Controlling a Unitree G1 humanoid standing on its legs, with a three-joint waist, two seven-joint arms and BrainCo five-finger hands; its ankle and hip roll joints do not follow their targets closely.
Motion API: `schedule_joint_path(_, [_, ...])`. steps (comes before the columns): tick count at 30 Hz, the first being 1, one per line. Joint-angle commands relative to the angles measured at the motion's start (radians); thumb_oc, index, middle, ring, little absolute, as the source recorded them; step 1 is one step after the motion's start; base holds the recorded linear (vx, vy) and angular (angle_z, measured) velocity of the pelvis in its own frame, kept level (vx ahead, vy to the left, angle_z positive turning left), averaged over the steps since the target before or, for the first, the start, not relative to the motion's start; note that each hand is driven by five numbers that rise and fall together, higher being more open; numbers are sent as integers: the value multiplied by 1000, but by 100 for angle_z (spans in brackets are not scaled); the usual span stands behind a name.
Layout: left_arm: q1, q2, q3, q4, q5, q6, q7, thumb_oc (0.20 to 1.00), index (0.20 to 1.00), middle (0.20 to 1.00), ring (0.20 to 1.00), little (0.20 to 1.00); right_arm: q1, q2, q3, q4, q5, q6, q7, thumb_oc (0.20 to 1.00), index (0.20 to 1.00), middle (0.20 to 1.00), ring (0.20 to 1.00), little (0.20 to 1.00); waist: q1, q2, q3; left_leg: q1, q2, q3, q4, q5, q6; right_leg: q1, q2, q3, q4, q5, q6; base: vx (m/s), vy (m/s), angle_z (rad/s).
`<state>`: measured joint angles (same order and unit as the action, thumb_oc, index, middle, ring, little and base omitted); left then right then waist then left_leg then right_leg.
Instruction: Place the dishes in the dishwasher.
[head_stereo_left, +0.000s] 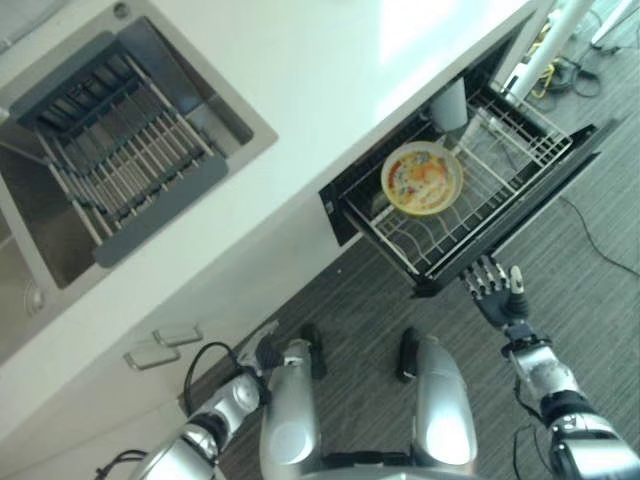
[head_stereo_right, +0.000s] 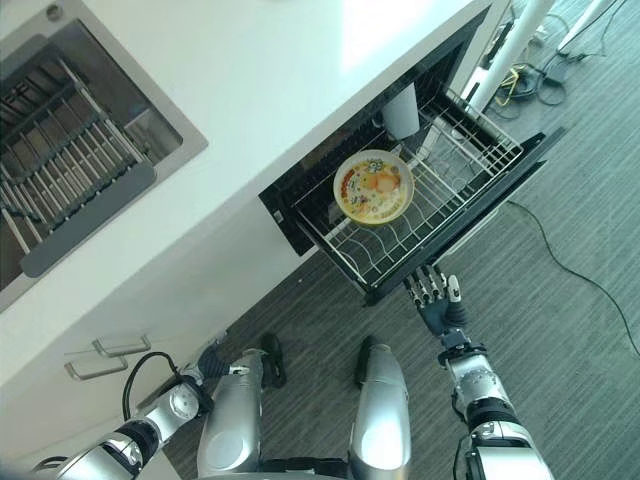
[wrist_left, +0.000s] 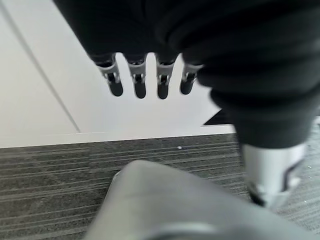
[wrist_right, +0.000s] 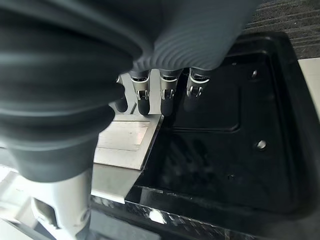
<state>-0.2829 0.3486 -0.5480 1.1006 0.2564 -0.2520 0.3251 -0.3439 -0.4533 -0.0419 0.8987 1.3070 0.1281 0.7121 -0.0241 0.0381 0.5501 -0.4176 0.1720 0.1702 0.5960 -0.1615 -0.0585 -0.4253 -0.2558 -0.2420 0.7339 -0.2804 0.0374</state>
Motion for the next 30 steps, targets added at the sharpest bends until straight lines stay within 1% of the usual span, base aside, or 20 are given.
schedule_joint_path(1, [52,10,5,-25,11,-37,18,1000,1000,1000,1000,1000,-76,-28,51,-79,-11,74,215,1000,1000,1000,1000,1000,26,19,-30,85,-71,-9,-116,15,62,69,32,-16,94,-92,-50,15,-6,18])
schedule_joint_path(2, [54,17,3,-30,11,-48,20,1000,1000,1000,1000,1000,-105,-33,73,-94,-13,97,246,1000,1000,1000,1000,1000,35,24,-30,72,-73,-12,-109,15,63,59,29,-18,106,-97,-53,14,-9,16])
schedule_joint_path(3, [55,21,0,-35,6,-56,26,1000,1000,1000,1000,1000,-129,-37,88,-106,-13,101,271,1000,1000,1000,1000,1000,42,28,-30,61,-75,-14,-104,16,63,49,27,-20,115,-101,-54,-5,-24,22])
schedule_joint_path(4, [55,32,0,-51,0,-68,31,1000,1000,1000,1000,1000,-181,-48,123,-141,-5,119,314,1000,1000,1000,1000,1000,58,36,-30,30,-76,-16,-94,19,65,23,22,-27,138,-105,-56,-18,-32,17])
schedule_joint_path(6, [54,46,-3,-64,4,-83,28,1000,1000,1000,1000,1000,-243,-55,148,-190,-9,133,338,1000,1000,1000,1000,1000,77,41,-30,6,-78,-20,-92,25,68,1,17,-37,158,-111,-57,-9,-27,17])
schedule_joint_path(8, [53,54,-7,-74,18,-98,29,1000,1000,1000,1000,1000,-301,-61,165,-226,-15,147,338,1000,1000,1000,1000,1000,94,43,-30,-14,-79,-25,-91,31,70,-16,15,-45,172,-113,-58,5,-8,37])
schedule_joint_path(10, [56,60,-18,-82,32,-116,29,1000,1000,1000,1000,1000,-368,-72,183,-253,-53,169,316,1000,1000,1000,1000,1000,114,45,-30,-33,-83,-37,-91,39,71,-30,14,-51,181,-112,-58,22,19,18])
schedule_joint_path(14, [66,73,-29,-97,49,-134,31,1000,1000,1000,1000,1000,-459,-101,210,-241,-120,191,275,1000,1000,1000,1000,1000,143,46,-30,-50,-89,-49,-98,51,74,-40,14,-63,177,-104,-58,22,35,17])
schedule_joint_path(15, [71,84,-33,-105,44,-131,23,1000,1000,1000,1000,1000,-499,-119,230,-225,-151,203,251,1000,1000,1000,1000,1000,157,45,-30,-54,-92,-58,-99,56,74,-38,14,-70,173,-99,-58,65,103,22])
schedule_joint_path(16, [76,92,-38,-111,37,-131,16,1000,1000,1000,1000,1000,-533,-130,251,-201,-184,191,211,1000,1000,1000,1000,1000,169,44,-30,-58,-94,-65,-100,60,74,-38,14,-73,170,-95,-59,89,135,11])
schedule_joint_path(17, [84,96,-42,-117,31,-136,15,1000,1000,1000,1000,1000,-565,-138,268,-169,-186,185,171,1000,1000,1000,1000,1000,177,45,-30,-59,-95,-69,-101,64,72,-36,14,-76,167,-93,-60,87,156,10])
schedule_joint_path(19, [102,105,-50,-130,24,-157,19,1000,1000,1000,1000,1000,-640,-156,299,-78,-217,135,119,1000,1000,1000,1000,1000,197,50,-30,-63,-96,-75,-104,70,69,-30,12,-82,157,-88,-63,81,180,15])
schedule_joint_path(21, [108,118,-60,-149,19,-165,18,1000,1000,1000,1000,1000,-723,-176,323,-10,-199,103,92,1000,1000,1000,1000,1000,220,52,-30,-67,-101,-78,-112,76,70,-28,9,-90,147,-82,-64,52,158,14])
schedule_joint_path(24, [111,152,-64,-184,17,-163,3,1000,1000,1000,1000,1000,-818,-198,338,42,-166,75,43,1000,1000,1000,1000,1000,248,47,-30,-81,-112,-85,-122,80,73,-31,8,-105,137,-75,-62,47,116,8])
schedule_joint_path(25, [115,164,-66,-194,18,-162,-1,1000,1000,1000,1000,1000,-856,-195,349,65,-171,45,16,1000,1000,1000,1000,1000,261,45,-30,-88,-115,-88,-126,82,74,-30,6,-113,129,-66,-59,67,141,12])
schedule_joint_path(29, [128,189,-67,-209,10,-167,-10,1000,1000,1000,1000,1000,-921,-187,376,102,-158,-9,-60,1000,1000,1000,1000,1000,285,45,-30,-96,-114,-86,-144,94,78,-30,-3,-127,93,-34,-48,57,151,8])
schedule_joint_path(30, [133,195,-66,-207,9,-174,-7,1000,1000,1000,1000,1000,-942,-182,381,120,-131,-15,-82,1000,1000,1000,1000,1000,292,44,-30,-98,-114,-85,-156,97,79,-29,-4,-127,68,-20,-40,25,91,2])
